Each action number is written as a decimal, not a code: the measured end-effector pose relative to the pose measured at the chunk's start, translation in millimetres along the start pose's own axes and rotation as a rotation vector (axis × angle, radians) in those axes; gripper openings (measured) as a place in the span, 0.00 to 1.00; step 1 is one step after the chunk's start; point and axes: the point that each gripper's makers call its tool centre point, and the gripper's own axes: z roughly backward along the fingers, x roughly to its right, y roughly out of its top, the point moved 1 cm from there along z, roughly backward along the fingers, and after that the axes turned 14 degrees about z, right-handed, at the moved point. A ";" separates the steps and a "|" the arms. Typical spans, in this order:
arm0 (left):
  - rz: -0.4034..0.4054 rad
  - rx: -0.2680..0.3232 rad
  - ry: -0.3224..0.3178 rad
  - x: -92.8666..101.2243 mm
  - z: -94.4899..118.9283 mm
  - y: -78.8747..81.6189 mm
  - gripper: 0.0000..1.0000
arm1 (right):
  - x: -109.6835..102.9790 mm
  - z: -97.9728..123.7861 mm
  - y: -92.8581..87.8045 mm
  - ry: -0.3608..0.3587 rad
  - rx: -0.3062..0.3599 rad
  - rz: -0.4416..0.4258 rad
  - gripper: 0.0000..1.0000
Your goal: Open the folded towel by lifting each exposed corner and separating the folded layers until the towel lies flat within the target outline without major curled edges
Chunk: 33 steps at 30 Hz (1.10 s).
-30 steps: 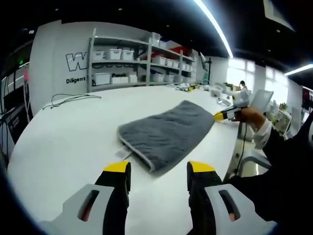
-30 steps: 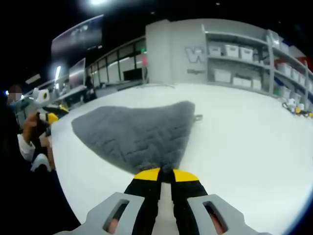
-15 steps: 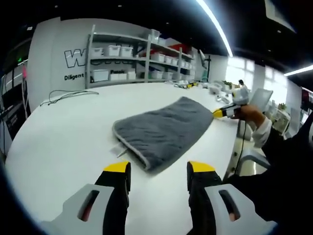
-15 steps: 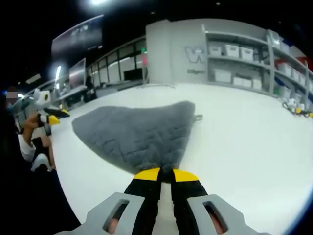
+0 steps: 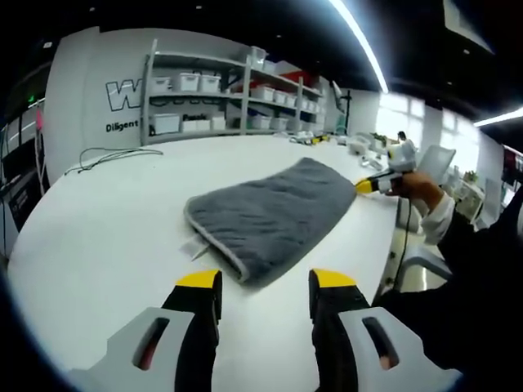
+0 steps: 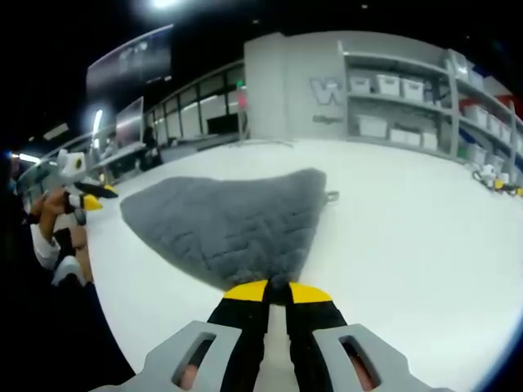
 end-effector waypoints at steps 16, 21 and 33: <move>0.003 -0.004 -0.006 -8.8 -3.3 1.6 0.39 | -1.9 0.1 0.1 0.000 0.000 0.000 0.04; -0.002 -0.003 -0.006 -11.3 -4.3 1.9 0.37 | -2.5 0.1 0.2 0.000 0.001 0.000 0.04; 0.004 -0.003 -0.020 -6.0 -7.7 -1.4 0.33 | -4.1 0.3 -0.2 0.000 0.002 -0.002 0.04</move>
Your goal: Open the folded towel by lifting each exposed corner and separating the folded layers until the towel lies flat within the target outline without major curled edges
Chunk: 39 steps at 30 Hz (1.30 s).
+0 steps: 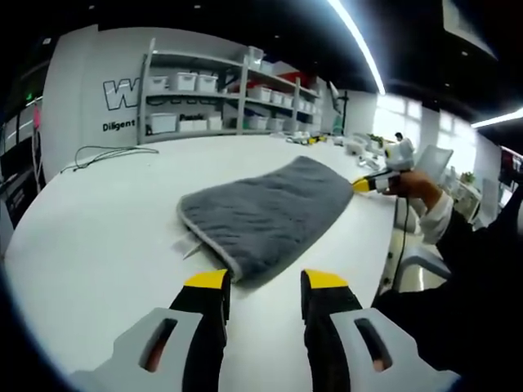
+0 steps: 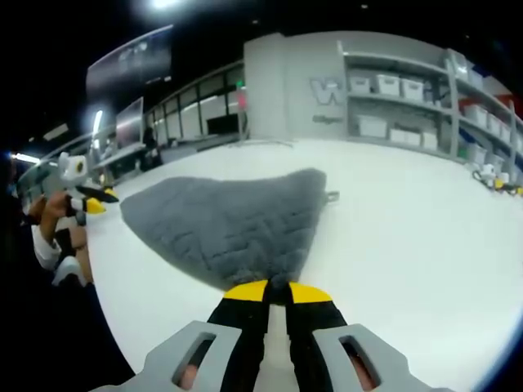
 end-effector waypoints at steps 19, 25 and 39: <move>-0.022 0.013 0.022 -4.5 -3.9 -1.0 0.31 | -1.2 -0.2 0.1 0.002 0.002 0.001 0.04; -0.021 0.010 0.025 -8.2 -5.1 -0.8 0.31 | -0.8 -0.4 0.1 0.001 0.001 0.001 0.04; -0.013 0.013 0.031 -13.4 -6.8 0.7 0.32 | 0.1 -0.2 -0.5 0.004 0.004 0.001 0.04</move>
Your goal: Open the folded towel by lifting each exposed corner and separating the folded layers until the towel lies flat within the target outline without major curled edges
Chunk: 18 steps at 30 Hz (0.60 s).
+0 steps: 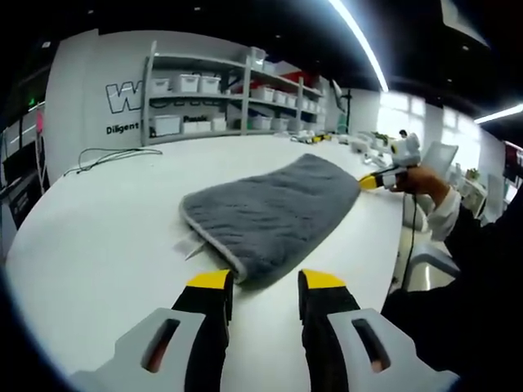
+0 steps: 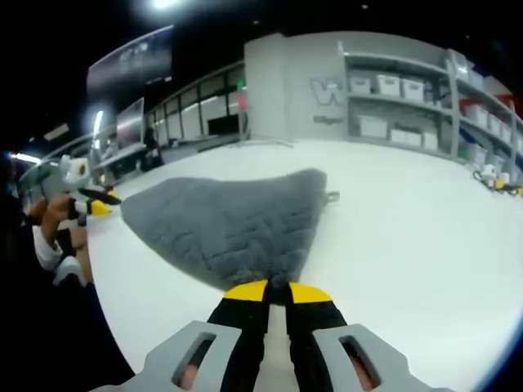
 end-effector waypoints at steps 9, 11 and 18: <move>0.005 -0.005 0.001 -0.8 -3.4 -1.8 0.34 | -0.1 -0.1 0.1 0.000 0.001 0.001 0.04; 0.009 -0.001 0.002 -2.4 -3.6 -1.2 0.34 | -0.2 -0.3 0.2 -0.001 0.000 0.001 0.04; 0.027 0.025 -0.013 -2.8 -7.4 0.4 0.33 | -0.4 -0.6 0.5 -0.002 0.001 0.003 0.04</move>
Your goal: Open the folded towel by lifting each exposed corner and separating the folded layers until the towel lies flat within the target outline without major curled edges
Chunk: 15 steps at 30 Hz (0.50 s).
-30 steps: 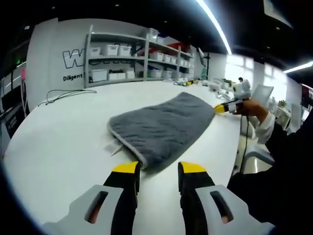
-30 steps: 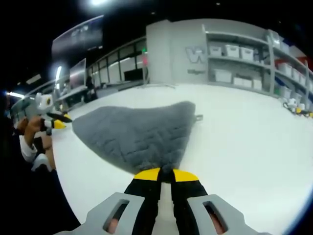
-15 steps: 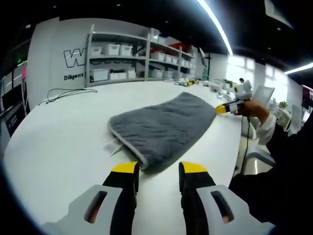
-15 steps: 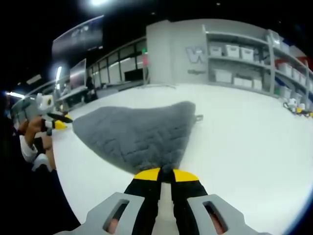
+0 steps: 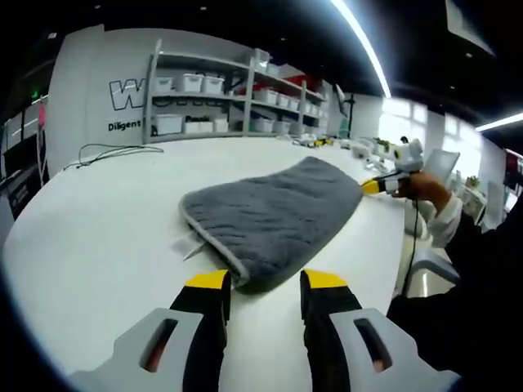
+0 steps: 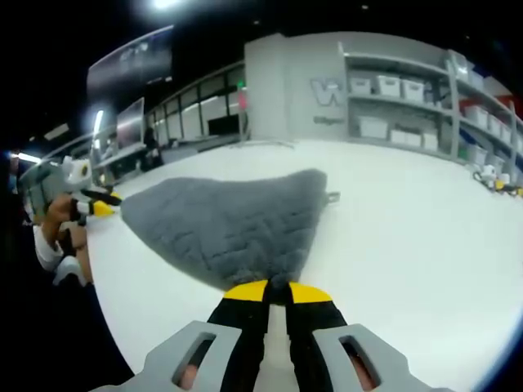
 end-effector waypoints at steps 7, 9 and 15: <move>-0.015 0.007 -0.003 3.7 -3.2 -4.0 0.31 | -0.2 -0.3 0.3 0.000 0.001 -0.001 0.04; -0.009 0.007 0.003 0.4 -4.3 -3.9 0.31 | -0.1 -0.3 0.4 0.000 0.001 0.000 0.04; -0.011 0.018 0.006 1.4 -7.8 -5.5 0.29 | 0.0 -0.5 0.5 0.001 0.003 -0.002 0.04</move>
